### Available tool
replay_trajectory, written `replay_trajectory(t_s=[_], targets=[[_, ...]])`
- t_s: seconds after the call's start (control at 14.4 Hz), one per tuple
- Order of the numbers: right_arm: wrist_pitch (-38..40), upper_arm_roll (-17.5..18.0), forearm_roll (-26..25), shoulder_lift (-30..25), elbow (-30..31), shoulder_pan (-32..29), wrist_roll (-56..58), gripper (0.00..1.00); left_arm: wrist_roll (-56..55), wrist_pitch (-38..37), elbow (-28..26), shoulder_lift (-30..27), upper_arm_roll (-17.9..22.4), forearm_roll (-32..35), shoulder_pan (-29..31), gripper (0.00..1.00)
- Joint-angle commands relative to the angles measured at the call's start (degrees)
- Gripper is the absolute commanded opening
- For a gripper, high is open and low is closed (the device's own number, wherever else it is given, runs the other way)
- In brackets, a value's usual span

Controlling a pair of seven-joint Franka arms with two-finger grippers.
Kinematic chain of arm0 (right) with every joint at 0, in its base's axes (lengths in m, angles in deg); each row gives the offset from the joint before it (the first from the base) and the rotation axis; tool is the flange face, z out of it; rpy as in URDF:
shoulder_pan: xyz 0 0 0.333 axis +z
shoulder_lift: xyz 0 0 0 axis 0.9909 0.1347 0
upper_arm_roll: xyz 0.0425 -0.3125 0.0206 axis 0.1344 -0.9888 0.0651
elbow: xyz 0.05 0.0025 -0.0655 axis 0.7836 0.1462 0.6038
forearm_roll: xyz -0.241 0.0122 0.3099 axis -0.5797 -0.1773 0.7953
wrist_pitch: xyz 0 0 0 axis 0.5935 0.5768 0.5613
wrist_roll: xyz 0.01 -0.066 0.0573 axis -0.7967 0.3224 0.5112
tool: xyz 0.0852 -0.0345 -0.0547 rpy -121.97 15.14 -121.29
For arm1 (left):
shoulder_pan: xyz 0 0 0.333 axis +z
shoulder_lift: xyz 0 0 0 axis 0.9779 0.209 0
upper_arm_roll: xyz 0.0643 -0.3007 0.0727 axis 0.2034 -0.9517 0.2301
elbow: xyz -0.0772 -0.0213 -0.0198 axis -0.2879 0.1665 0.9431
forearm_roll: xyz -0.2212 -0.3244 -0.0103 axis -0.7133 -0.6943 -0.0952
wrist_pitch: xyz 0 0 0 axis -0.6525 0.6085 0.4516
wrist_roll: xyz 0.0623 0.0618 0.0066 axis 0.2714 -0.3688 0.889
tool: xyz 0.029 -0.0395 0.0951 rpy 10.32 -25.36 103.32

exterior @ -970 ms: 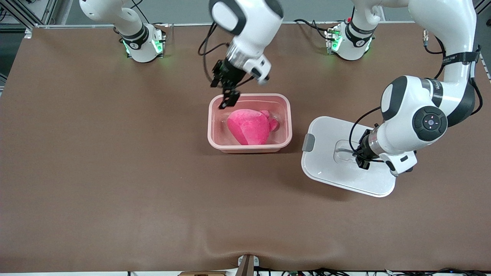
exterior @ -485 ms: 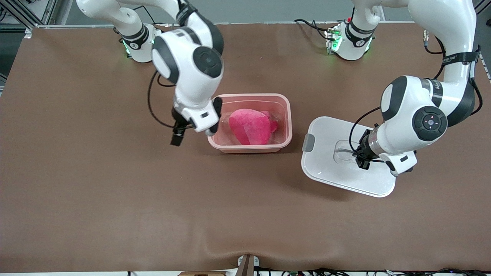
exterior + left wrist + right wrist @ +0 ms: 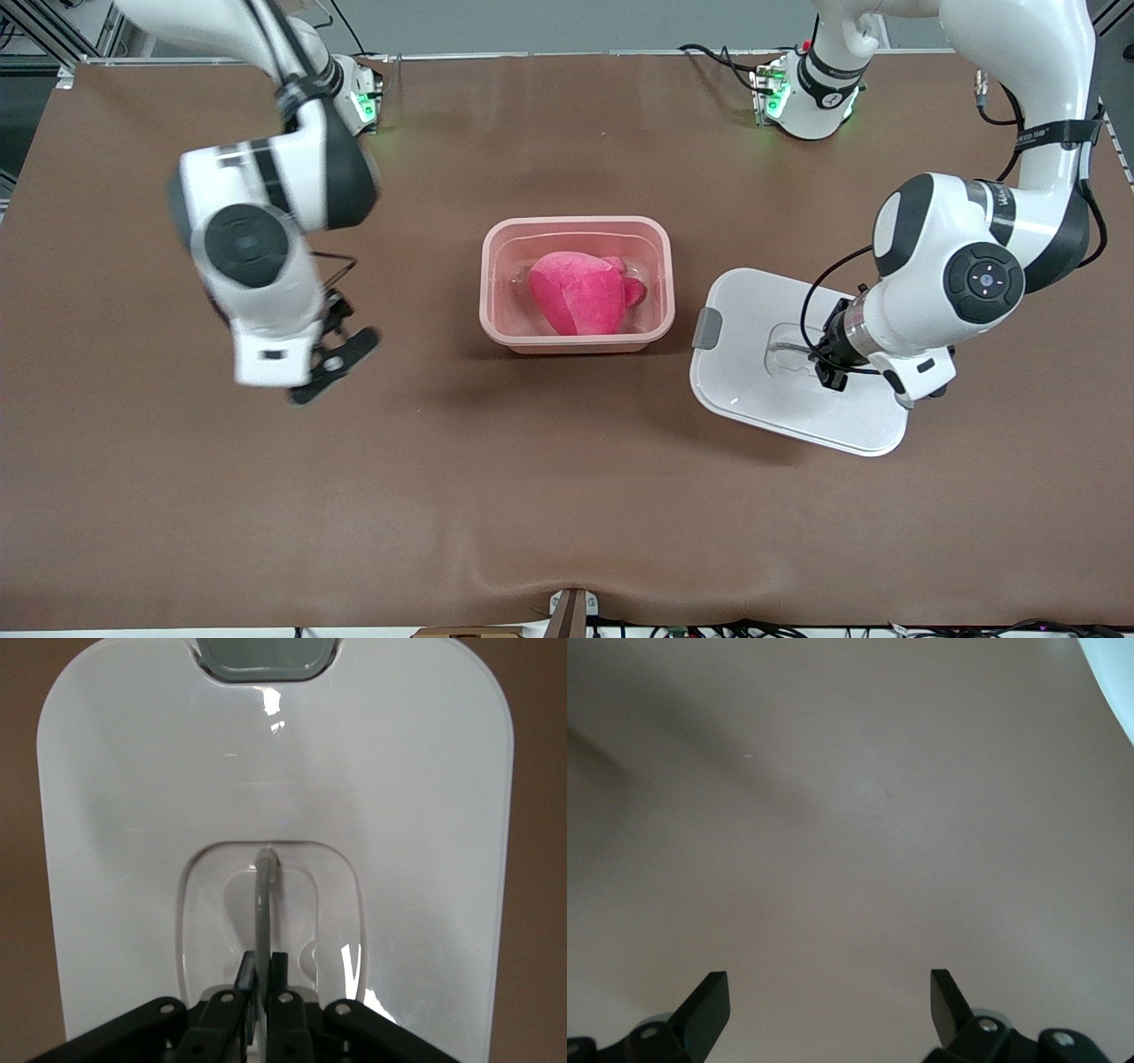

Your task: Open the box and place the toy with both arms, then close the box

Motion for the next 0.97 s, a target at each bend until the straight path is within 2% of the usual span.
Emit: replay_trajectory(t_s=[0.0,0.14,0.35,0.55,0.83,0.9], targets=[[-2.41,1.41,6.45,-2.16,1.03,-7.83,-7.57,1.0,-3.2,-0.09,-0.38,-1.64,-1.73,0.52,-0.1,0.0],[-2.24,1.41,7.53,-3.74,1.73,-11.09,-10.64,1.0,-6.18,-0.09,-0.2,-1.73,-3.32,0.61,-0.19,0.0],[-2.85,1.33,8.14,-9.62,7.78,-14.79,-16.17,1.0,-9.62,-0.09,-0.02,-1.73,-5.43,0.87,-0.19,0.0],[-2.5,1.41,8.31,-12.44,9.99,-18.22,-17.77,1.0,-12.87,-0.09,0.41,-1.73,-7.1,0.96,-0.89,0.0],[-2.68,1.33,9.99,-20.52,17.62,-21.56,-17.86,1.0,-17.88,0.0,1.12,-1.55,-7.1,1.05,-3.96,0.0],[-2.42,1.41,10.16,-21.14,18.25,-22.61,-17.86,1.0,-18.76,0.08,1.12,-1.55,-7.1,1.05,-4.4,0.0]])
